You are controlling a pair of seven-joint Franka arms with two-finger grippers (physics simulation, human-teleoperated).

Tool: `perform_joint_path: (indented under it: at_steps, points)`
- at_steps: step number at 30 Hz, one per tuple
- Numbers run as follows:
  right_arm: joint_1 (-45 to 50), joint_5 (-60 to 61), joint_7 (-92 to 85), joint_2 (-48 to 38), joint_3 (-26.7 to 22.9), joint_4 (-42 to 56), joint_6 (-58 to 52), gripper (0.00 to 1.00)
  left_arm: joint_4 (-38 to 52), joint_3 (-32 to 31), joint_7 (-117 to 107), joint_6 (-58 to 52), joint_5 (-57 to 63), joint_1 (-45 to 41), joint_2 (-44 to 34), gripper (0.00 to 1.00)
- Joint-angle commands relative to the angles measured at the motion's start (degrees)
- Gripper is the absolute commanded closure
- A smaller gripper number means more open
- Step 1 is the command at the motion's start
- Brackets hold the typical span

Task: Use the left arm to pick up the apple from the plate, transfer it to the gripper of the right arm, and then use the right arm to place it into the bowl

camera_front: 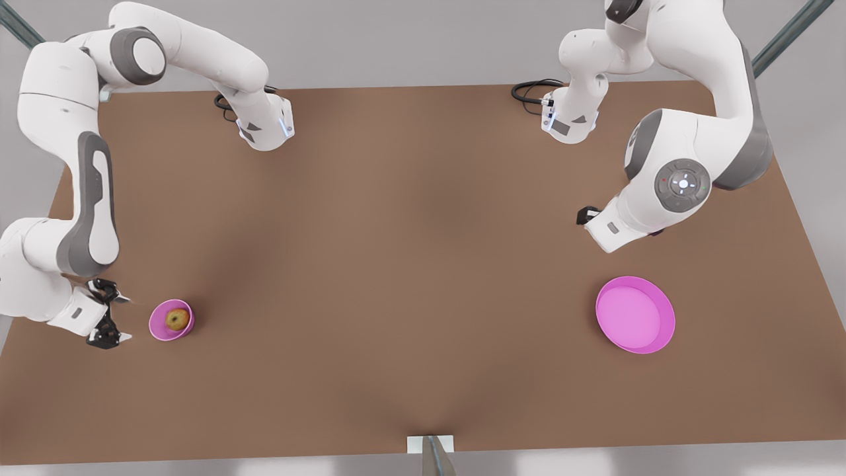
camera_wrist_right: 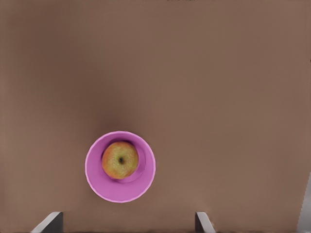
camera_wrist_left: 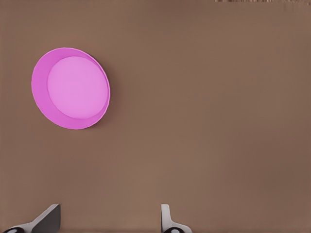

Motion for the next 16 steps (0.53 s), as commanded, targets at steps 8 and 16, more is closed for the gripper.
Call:
perform_joint_path:
  at_steps: [8, 16]
  points:
    - [21.4, 8.7, 115.4, -24.8, -18.3, 1.0, -37.0, 0.00, 0.2, -0.1, -1.6, -0.2, 0.1, 0.0, -0.1, 0.00]
    - [22.6, 9.1, 114.3, -27.4, -20.9, -5.2, -32.1, 0.00, 0.3, 0.0, -1.7, -0.2, 0.0, 0.1, -0.7, 0.00]
